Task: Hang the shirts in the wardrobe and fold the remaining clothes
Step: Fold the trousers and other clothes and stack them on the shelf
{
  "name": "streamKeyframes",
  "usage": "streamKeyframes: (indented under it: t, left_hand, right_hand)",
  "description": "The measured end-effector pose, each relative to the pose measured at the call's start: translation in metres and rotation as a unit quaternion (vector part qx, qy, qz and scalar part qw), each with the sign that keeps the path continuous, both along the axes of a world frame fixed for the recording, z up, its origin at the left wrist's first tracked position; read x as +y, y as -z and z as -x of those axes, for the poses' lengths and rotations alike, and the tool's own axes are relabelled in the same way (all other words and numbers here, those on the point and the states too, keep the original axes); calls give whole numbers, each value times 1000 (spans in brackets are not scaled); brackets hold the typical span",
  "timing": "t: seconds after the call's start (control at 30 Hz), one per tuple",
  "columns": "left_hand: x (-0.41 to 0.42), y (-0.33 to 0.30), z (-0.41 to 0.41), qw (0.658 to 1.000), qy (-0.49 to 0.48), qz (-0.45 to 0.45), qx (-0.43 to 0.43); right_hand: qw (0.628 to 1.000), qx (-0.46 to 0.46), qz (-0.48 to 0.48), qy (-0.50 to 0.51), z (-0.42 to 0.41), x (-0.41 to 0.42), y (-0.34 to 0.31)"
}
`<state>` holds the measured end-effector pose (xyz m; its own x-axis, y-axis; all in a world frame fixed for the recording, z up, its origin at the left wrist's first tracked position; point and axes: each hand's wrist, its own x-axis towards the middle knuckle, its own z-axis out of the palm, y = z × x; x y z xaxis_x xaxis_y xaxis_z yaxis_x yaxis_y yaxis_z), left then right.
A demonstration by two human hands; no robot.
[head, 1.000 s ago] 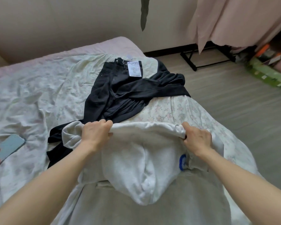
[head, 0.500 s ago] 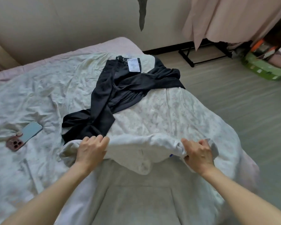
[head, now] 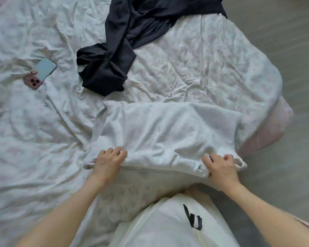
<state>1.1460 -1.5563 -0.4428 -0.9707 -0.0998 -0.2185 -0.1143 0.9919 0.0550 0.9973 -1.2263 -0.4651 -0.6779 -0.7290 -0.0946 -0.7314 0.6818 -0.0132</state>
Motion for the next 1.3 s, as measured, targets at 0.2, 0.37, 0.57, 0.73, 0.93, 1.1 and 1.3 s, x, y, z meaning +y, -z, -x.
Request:
streamKeyframes:
  t: [0.2, 0.37, 0.57, 0.73, 0.93, 1.1, 1.3]
  left_hand:
    - [-3, 34, -35, 946, -38, -27, -319]
    - [-14, 37, -19, 973, -91, -61, -201]
    - [-13, 39, 48, 972, -192, -135, -20]
    - [-44, 56, 86, 921, -373, -107, -25]
    - [-93, 81, 105, 833, -486, -262, -45]
    - [-88, 85, 110, 812, -511, -278, 43]
    - [-97, 83, 94, 737, -614, -274, 72]
  right_hand:
    - [912, -293, -276, 76, -34, 31, 22]
    - [944, -223, -198, 139, -30, 12, 20]
    - [978, -168, 46, 118, -1, -83, 11]
    - [980, -193, -3, 51, 19, -152, 20]
    - [971, -211, -109, 20, 16, -171, 56]
    - [966, -211, -146, 30, 16, -171, 71]
    - [963, -217, -161, 10, 16, -166, 75]
